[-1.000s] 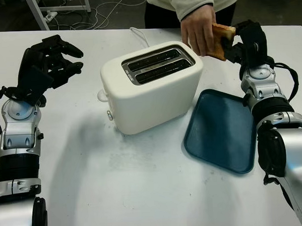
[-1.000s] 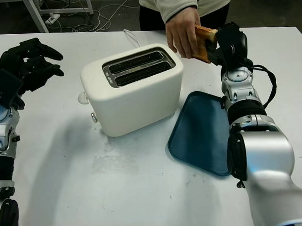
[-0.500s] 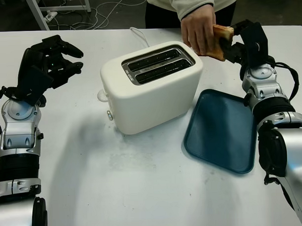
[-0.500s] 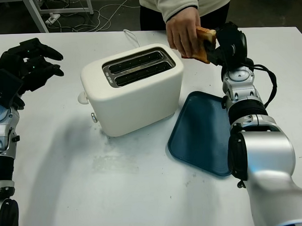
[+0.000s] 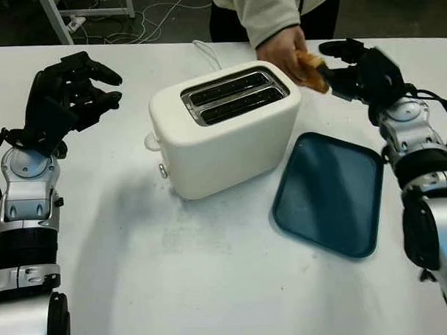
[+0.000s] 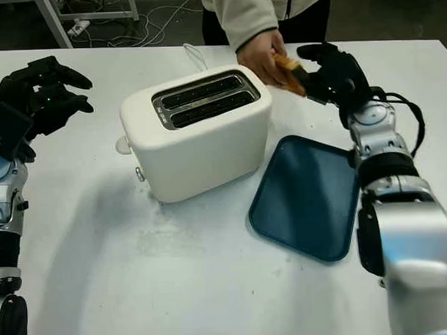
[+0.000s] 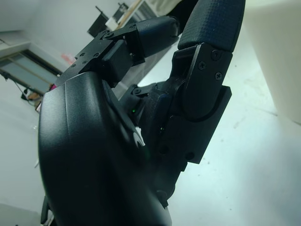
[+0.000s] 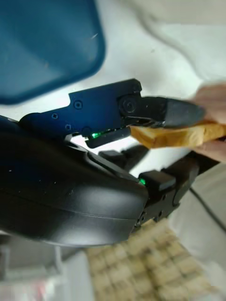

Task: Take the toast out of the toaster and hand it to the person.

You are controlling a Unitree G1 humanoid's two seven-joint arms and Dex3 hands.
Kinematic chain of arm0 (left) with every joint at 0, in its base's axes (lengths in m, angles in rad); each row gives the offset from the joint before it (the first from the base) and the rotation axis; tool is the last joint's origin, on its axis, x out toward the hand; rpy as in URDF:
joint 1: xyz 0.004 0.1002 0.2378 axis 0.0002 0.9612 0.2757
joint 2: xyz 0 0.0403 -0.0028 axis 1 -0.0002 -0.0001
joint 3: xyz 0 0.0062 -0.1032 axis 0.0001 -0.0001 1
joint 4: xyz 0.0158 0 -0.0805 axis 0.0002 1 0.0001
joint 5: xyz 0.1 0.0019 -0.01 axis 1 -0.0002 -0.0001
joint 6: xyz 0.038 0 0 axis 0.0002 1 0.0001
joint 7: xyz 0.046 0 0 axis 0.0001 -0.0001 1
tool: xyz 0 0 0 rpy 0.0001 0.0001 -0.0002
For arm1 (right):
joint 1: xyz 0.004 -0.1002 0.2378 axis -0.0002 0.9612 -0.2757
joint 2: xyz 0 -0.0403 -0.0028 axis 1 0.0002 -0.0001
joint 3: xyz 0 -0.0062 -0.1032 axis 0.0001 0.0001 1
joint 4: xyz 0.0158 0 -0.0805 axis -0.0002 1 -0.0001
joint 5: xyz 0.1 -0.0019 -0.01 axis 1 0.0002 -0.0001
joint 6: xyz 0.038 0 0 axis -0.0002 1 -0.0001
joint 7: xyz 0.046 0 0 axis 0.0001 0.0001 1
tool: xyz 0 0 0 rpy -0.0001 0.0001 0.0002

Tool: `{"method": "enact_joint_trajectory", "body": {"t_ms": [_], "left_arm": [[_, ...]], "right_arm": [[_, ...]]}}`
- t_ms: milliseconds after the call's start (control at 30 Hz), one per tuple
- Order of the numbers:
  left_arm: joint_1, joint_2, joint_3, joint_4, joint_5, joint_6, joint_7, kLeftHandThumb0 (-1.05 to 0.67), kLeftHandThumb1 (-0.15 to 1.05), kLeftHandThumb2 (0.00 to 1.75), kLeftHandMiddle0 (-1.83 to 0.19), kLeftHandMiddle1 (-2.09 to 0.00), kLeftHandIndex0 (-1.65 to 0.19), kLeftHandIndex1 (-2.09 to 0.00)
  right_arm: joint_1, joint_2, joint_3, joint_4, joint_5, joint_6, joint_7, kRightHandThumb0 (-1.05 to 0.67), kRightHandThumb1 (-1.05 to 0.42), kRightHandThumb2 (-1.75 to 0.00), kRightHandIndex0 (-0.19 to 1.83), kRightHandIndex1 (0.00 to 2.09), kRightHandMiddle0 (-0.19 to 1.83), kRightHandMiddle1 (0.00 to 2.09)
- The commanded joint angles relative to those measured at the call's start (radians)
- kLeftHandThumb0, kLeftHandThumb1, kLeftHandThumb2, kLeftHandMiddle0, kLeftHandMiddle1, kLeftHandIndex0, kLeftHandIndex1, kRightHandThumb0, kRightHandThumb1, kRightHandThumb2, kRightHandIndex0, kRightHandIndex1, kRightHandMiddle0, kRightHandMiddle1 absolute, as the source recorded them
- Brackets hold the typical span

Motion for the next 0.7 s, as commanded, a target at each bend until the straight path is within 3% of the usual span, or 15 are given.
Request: {"method": "enact_joint_trajectory", "body": {"t_ms": [0,33,67,133,333,667], "left_arm": [[0.026,-0.009,0.016,0.017,-0.026,-0.033,-0.008,-1.05,0.92,0.08,-0.86,-1.05,-0.73,-1.04],[0.034,-0.011,0.020,0.022,-0.032,-0.042,-0.008,-1.05,0.92,0.08,-0.87,-1.03,-0.75,-1.02],[0.044,-0.013,0.023,0.023,-0.035,-0.050,-0.005,-1.05,0.92,0.08,-0.87,-1.02,-0.76,-1.00],[0.063,-0.018,0.028,0.021,-0.038,-0.065,0.001,-1.05,0.92,0.09,-0.89,-1.02,-0.76,-0.99],[0.134,-0.051,0.036,-0.040,-0.065,-0.040,0.006,-1.05,0.92,0.06,-0.93,-0.97,-0.83,-0.94],[0.254,-0.149,0.048,-0.103,-0.069,-0.080,0.075,-1.05,0.92,0.06,-1.06,-0.81,-0.94,-0.79]], "right_arm": [[0.073,-0.004,-0.042,-0.056,0.058,-0.038,0.034,-1.02,-0.92,-0.28,0.00,0.00,0.00,0.00],[0.118,0.013,-0.080,-0.107,0.127,-0.033,0.092,-0.96,-0.92,-0.59,0.00,0.00,0.00,0.00],[0.179,0.030,-0.106,-0.187,0.181,-0.027,0.126,-0.96,-0.92,-0.77,0.00,0.00,0.00,0.00],[0.310,0.069,-0.131,-0.374,0.239,-0.011,0.129,-0.95,-0.92,-1.00,0.00,0.00,0.00,0.00],[0.629,0.169,-0.138,-0.842,0.358,0.032,0.142,-0.81,-0.92,-0.86,0.00,0.00,0.01,0.00],[0.912,0.403,-0.096,-1.158,0.484,0.130,0.052,-0.76,-0.92,-0.89,0.05,0.03,0.06,0.02]]}}
